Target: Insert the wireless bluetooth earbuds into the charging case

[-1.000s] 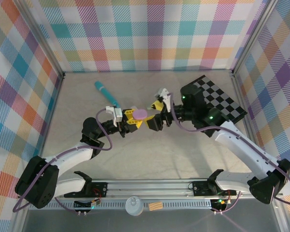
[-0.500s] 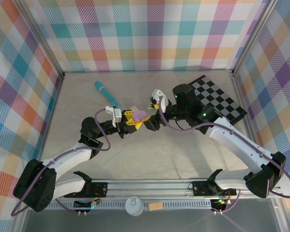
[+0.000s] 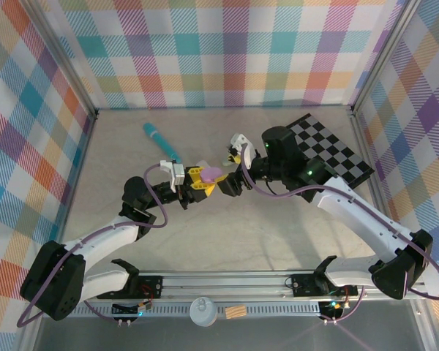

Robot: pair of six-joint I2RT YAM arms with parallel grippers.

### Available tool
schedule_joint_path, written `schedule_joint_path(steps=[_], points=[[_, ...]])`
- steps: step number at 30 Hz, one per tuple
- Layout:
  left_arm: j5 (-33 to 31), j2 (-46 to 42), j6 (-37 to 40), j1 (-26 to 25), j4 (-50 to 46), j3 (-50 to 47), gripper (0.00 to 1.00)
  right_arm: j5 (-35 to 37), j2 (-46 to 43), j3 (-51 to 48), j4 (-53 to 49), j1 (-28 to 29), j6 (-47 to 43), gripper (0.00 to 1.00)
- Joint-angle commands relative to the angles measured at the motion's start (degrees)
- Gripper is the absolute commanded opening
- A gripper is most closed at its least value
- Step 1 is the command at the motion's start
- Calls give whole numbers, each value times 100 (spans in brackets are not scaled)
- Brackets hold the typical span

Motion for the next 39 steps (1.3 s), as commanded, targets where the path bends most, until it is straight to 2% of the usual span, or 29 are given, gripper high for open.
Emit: schedule_joint_path(steps=[1,15,20,23,26,28,31,35,39], points=[[321,-169,61,21,209,42,33,57,-18,266,196,-119,128,89],[303,-301,158,26,206,-125,33,-40,110,576,52,-195,120,89],[211,-307,221,39,119,-134,33,-603,-108,419,189,-259,99,91],[232,-269,236,73,129,-158,33,-958,-409,96,698,-480,555,92],[225,-284,219,107,175,-187,33,-1246,-630,-313,1361,-1059,1272,91],[224,-316,204,126,158,-200,33,-1151,-659,-580,1721,-1443,1813,91],[231,-384,193,140,97,-205,33,-615,-437,-781,1775,-1954,2435,89],[246,-424,196,145,64,-214,33,0,423,-554,1131,-2349,2784,86],[249,-420,173,141,66,-216,33,609,1585,-20,395,-2405,2756,85]])
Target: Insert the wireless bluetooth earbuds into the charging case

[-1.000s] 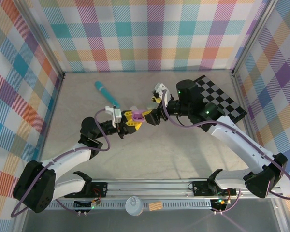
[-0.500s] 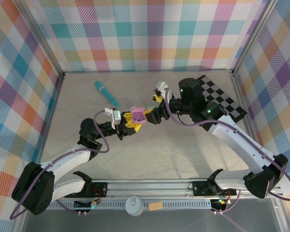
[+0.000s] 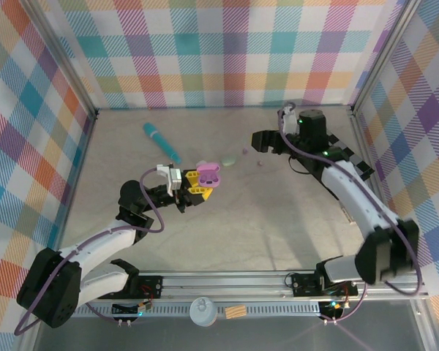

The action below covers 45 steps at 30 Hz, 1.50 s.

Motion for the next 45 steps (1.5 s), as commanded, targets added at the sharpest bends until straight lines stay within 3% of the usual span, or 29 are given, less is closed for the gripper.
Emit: schedule_joint_path(steps=[1,9,15,37,45], points=[[104,-103,33,58,75,-57,33,654,836,425,-722,-36,275,84],[101,-94,-42,57,94,-87,33,635,2843,1456,-1044,-106,-40,79],[116,0,-109,59,165,-57,33,578,3472,1955,-1177,-118,-104,77],[144,177,-225,59,376,11,32,-197,3092,1181,-694,-116,-24,76],[179,253,-206,57,411,45,32,-54,3051,1112,-403,-118,226,76]])
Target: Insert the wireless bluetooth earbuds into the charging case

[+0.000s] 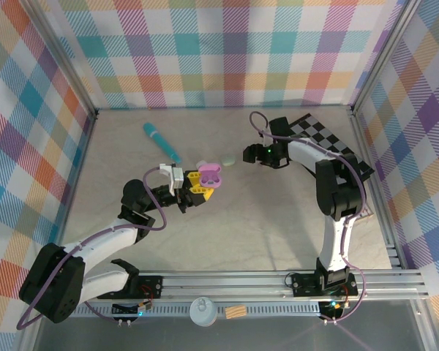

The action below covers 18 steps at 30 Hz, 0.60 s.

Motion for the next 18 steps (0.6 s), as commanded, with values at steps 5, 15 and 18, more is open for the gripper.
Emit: schedule_joint_path(steps=[5,15,18], points=[[150,-22,-27,60,341,50,32,55,92,153,126,-25,171,76],[145,-160,118,72,-1,84,33,49,502,500,29,-65,114,76],[155,-143,126,68,-57,115,32,92,574,590,-11,-76,73,76]])
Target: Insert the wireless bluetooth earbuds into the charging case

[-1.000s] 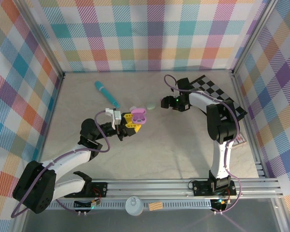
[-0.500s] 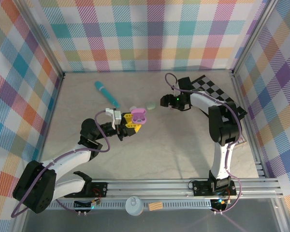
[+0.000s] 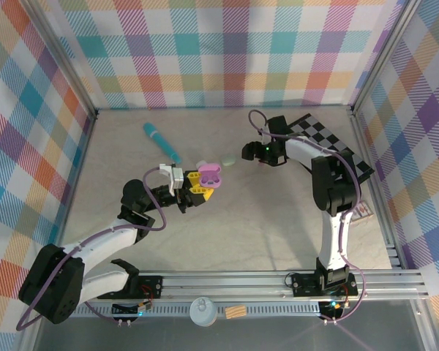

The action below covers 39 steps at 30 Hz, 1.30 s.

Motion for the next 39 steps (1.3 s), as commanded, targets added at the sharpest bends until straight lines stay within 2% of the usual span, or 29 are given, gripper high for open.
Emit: schedule_joint_path(steps=[1,11,18,22,32,39], points=[[156,-103,88,68,-4,121,32,56,149,227,-123,-47,-45,76],[165,-101,101,68,-65,161,32,181,311,542,-383,-82,-224,76],[157,-178,127,68,-137,139,33,314,-111,426,-485,-92,-231,77],[171,-186,128,68,-110,126,33,348,179,610,-851,-142,-258,78],[134,-373,180,68,-298,64,33,-446,528,607,-820,-135,-377,79],[137,-417,255,68,-391,74,33,-961,313,414,-650,-129,-536,78]])
